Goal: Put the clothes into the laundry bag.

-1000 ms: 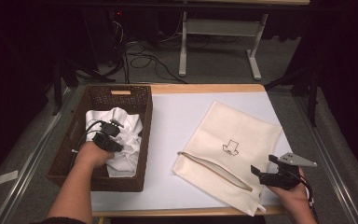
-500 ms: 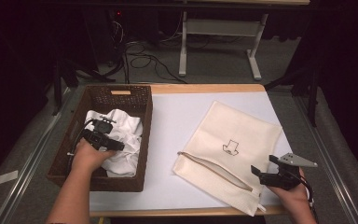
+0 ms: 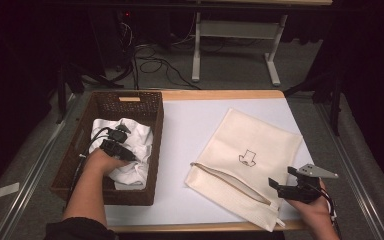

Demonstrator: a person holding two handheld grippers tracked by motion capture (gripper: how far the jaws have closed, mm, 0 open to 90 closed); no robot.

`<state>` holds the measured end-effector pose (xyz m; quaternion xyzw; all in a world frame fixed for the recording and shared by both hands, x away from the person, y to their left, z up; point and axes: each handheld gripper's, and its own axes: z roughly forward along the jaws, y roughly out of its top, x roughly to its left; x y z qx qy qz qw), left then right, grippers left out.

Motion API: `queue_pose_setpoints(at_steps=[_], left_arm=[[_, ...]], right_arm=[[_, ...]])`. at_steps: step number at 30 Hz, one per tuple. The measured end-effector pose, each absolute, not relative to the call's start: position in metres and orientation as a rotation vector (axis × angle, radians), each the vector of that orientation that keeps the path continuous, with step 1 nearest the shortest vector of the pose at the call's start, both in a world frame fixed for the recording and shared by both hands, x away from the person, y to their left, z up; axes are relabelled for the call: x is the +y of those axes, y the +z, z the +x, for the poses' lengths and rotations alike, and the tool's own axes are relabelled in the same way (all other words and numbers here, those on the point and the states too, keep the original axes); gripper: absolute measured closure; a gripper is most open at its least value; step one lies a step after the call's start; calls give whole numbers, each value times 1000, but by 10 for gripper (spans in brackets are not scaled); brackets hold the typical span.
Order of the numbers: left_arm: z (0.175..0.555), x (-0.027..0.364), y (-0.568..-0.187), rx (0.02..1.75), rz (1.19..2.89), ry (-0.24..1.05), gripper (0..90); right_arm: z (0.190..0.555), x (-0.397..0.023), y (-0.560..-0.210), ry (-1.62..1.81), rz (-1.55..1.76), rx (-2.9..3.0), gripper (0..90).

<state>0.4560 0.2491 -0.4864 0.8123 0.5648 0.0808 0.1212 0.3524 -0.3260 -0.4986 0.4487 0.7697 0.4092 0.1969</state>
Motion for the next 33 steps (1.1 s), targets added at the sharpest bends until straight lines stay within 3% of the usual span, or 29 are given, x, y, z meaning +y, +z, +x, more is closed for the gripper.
queue_pose_setpoints(at_steps=[6, 8, 13, 21, 25, 33], left_arm=[[450, 243, -480, 1554, 2413, 245, 732], [448, 243, -476, 1542, 2421, 262, 811], [436, 242, -461, 1496, 2388, 335, 834], [401, 253, -434, 1410, 2098, 595, 839], [381, 255, -427, 1272, 1938, 775, 841], [373, 261, -424, 1257, 1836, 814, 841]], right_arm=[[351, -326, -497, 1150, 1252, 2152, 104], [352, -326, -498, 1147, 1256, 2154, 105], [351, -327, -496, 1154, 1262, 2142, 106], [349, -325, -495, 1159, 1240, 2143, 110], [348, -325, -494, 1169, 1241, 2129, 116], [347, -325, -496, 1178, 1250, 2125, 122]])
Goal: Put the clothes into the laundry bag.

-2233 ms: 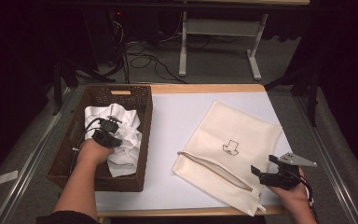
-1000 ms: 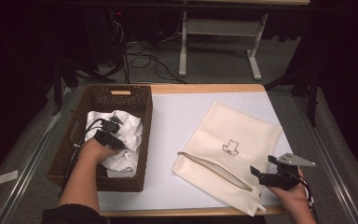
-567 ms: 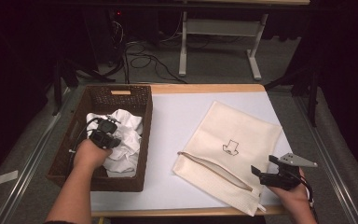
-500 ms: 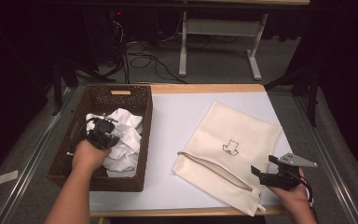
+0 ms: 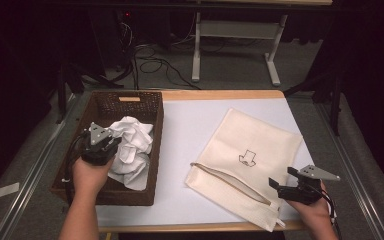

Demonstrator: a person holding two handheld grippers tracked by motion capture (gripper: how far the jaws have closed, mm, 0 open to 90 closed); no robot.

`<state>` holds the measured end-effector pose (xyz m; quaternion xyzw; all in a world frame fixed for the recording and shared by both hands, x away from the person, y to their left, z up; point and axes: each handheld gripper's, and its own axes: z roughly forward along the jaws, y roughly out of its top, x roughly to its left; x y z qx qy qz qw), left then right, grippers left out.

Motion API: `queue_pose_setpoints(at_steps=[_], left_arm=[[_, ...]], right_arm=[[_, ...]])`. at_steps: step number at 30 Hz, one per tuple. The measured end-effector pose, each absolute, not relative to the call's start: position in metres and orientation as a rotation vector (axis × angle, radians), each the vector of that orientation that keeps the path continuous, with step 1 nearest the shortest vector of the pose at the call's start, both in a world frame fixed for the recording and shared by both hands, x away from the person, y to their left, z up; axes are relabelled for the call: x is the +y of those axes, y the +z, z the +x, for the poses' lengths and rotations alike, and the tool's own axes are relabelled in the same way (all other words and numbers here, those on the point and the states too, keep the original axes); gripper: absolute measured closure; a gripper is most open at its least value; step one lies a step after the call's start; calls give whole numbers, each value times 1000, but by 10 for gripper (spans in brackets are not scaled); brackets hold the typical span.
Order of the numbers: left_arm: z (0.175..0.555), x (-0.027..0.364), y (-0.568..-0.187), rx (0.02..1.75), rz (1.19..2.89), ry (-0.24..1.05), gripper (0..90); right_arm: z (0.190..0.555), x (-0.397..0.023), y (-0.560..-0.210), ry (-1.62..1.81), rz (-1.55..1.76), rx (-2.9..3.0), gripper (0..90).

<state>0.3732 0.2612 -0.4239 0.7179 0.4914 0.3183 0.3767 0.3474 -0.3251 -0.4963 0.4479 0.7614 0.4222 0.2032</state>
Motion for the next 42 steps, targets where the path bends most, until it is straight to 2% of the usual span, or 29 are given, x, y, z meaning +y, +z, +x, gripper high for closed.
queue_pose_setpoints(at_steps=[3, 6, 11, 12, 13, 15, 17, 18, 21, 23, 26, 27, 31, 32, 35, 38, 42], left_arm=[[379, 263, -428, 1292, 1860, 715, 826], [388, 261, -432, 1314, 1918, 628, 775], [407, 265, -434, 1384, 1966, 439, 769], [407, 265, -434, 1384, 1966, 439, 729], [418, 265, -439, 1445, 2024, 432, 646], [432, 265, -450, 1568, 2080, 417, 421], [443, 268, -460, 1680, 2110, 333, 208], [448, 269, -467, 1737, 2131, 279, 136], [455, 267, -486, 1819, 2211, 98, 39], [458, 257, -492, 1801, 2294, 92, 12], [459, 246, -493, 1793, 2361, 151, 20], [458, 245, -492, 1781, 2368, 156, 50], [453, 241, -488, 1743, 2375, 174, 234], [452, 240, -487, 1734, 2376, 179, 234], [448, 238, -484, 1714, 2379, 274, 450], [447, 235, -484, 1683, 2391, 331, 541], [447, 237, -483, 1662, 2393, 340, 607]], right_arm=[[347, -325, -497, 1174, 1269, 2121, 125], [348, -324, -497, 1171, 1269, 2122, 128], [347, -323, -497, 1158, 1263, 2129, 132], [347, -323, -497, 1158, 1264, 2130, 134], [347, -323, -497, 1161, 1260, 2134, 135], [347, -321, -498, 1161, 1253, 2141, 135], [347, -320, -498, 1159, 1235, 2149, 135], [347, -320, -498, 1160, 1235, 2151, 135], [347, -320, -498, 1163, 1222, 2161, 136], [348, -320, -498, 1161, 1219, 2164, 136], [349, -321, -498, 1168, 1222, 2161, 137], [349, -321, -498, 1169, 1223, 2161, 137], [349, -320, -498, 1165, 1211, 2165, 139], [349, -318, -497, 1165, 1213, 2166, 139], [348, -317, -496, 1163, 1215, 2168, 139], [348, -318, -496, 1160, 1210, 2164, 139], [348, -319, -496, 1164, 1220, 2160, 140]])
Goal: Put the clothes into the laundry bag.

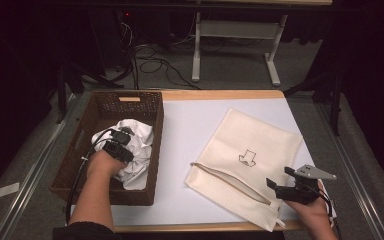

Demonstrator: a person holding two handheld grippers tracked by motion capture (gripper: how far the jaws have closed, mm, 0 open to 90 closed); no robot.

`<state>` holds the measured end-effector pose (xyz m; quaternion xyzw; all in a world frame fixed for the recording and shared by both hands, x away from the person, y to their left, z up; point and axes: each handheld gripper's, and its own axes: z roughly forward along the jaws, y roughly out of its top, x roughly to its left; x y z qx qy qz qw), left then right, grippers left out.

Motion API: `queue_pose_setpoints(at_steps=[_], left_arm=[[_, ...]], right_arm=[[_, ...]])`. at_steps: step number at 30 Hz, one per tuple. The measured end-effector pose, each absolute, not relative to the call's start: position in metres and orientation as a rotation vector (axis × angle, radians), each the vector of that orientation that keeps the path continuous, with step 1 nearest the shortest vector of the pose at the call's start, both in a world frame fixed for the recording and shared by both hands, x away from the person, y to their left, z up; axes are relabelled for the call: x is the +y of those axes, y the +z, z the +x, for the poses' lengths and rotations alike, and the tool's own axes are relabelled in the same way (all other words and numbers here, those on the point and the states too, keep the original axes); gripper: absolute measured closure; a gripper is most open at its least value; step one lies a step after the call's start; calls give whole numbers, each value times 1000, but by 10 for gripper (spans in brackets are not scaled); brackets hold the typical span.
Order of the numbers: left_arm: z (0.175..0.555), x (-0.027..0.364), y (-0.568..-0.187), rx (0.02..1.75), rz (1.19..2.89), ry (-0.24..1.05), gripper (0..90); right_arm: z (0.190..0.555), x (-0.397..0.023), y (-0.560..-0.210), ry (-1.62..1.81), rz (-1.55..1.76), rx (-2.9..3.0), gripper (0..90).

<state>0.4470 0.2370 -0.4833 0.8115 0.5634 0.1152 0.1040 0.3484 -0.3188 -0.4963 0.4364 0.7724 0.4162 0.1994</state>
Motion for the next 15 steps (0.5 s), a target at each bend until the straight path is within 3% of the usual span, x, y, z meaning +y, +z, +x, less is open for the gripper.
queue_pose_setpoints(at_steps=[10, 15], left_arm=[[448, 246, -475, 1647, 2336, 304, 764], [439, 250, -454, 1593, 2260, 393, 775]], right_arm=[[349, -321, -496, 1166, 1220, 2157, 141], [349, -323, -496, 1164, 1237, 2145, 142]])
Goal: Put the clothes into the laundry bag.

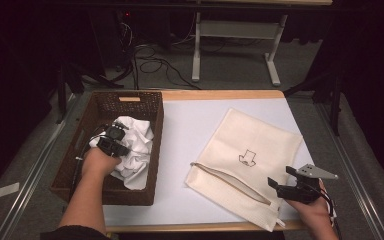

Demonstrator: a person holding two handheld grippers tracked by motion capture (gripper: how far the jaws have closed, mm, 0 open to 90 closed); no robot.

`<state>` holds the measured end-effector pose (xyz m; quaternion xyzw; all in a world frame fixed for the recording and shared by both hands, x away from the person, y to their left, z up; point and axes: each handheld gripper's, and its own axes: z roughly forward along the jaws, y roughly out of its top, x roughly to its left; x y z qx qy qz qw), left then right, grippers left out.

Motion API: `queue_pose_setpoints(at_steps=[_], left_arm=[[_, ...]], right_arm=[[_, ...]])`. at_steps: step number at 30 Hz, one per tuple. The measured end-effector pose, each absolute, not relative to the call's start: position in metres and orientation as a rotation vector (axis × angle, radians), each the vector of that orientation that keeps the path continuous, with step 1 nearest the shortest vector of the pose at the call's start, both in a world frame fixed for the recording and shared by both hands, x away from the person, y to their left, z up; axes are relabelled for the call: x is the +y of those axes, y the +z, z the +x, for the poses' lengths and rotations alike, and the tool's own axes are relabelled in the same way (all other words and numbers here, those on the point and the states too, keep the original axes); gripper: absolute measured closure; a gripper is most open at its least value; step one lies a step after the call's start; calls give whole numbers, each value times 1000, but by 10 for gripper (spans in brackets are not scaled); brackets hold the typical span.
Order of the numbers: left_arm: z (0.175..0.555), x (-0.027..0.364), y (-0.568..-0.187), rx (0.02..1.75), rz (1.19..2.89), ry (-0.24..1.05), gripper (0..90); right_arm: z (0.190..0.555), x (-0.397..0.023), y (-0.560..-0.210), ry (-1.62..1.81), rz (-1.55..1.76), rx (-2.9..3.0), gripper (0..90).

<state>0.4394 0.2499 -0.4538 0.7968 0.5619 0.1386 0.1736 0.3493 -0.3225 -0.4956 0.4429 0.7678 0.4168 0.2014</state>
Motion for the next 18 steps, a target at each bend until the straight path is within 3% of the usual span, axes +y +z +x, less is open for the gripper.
queue_pose_setpoints(at_steps=[6, 12, 18], left_arm=[[412, 258, -428, 1494, 2082, 518, 776], [390, 270, -430, 1434, 1864, 657, 777], [374, 267, -423, 1322, 1769, 821, 774]], right_arm=[[348, -322, -494, 1168, 1229, 2140, 142], [347, -322, -493, 1173, 1221, 2135, 144], [347, -323, -494, 1175, 1221, 2129, 145]])
